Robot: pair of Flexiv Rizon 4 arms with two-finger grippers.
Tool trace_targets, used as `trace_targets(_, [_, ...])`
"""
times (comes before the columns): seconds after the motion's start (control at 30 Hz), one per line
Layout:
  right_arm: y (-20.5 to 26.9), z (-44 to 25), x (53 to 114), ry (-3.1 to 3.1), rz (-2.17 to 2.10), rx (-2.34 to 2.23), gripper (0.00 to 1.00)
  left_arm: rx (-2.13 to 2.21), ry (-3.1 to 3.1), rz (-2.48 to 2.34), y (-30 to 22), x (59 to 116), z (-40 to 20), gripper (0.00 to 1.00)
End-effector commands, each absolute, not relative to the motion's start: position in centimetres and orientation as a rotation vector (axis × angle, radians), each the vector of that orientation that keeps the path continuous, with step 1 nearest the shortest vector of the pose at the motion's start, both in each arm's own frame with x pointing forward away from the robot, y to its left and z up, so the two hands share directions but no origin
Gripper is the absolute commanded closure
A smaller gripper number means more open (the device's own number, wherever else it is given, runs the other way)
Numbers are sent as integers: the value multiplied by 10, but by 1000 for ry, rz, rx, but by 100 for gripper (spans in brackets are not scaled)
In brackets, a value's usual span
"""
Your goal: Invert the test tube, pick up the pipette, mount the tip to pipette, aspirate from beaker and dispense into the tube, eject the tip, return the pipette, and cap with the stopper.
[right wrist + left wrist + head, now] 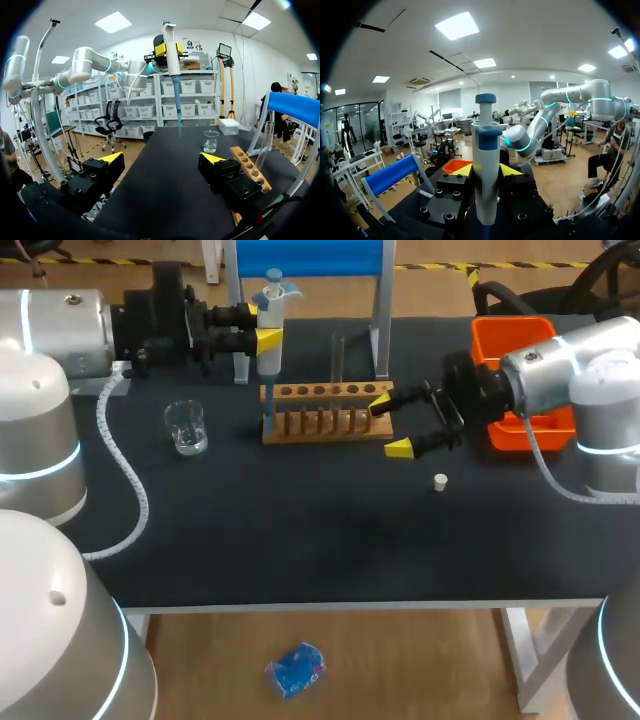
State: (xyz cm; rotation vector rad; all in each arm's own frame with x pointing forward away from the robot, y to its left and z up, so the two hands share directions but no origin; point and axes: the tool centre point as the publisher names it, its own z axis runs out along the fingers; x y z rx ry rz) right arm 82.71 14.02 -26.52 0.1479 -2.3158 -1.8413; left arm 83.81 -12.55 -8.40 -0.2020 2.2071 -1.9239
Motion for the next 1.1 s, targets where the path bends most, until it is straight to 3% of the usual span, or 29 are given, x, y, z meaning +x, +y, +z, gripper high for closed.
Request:
trace_targets(0.03, [139,-264,827,-2317,-1837,151,0,-265,2170,-1919,-101,847,-82,100])
trace_targets(0.5, [176,-278,825,-2563,-1809,21,0,-420,1995,-1815,-10,867,-80,100])
trace_targets(0.87, [252,-297,813,-2733,-1762,-145,0,-462,1915,-1772,25,871,-74,100])
trace_targets(1.1, [252,-297,813,-2733,-1762,-145,0,-462,1915,-1772,25,871,-74,100])
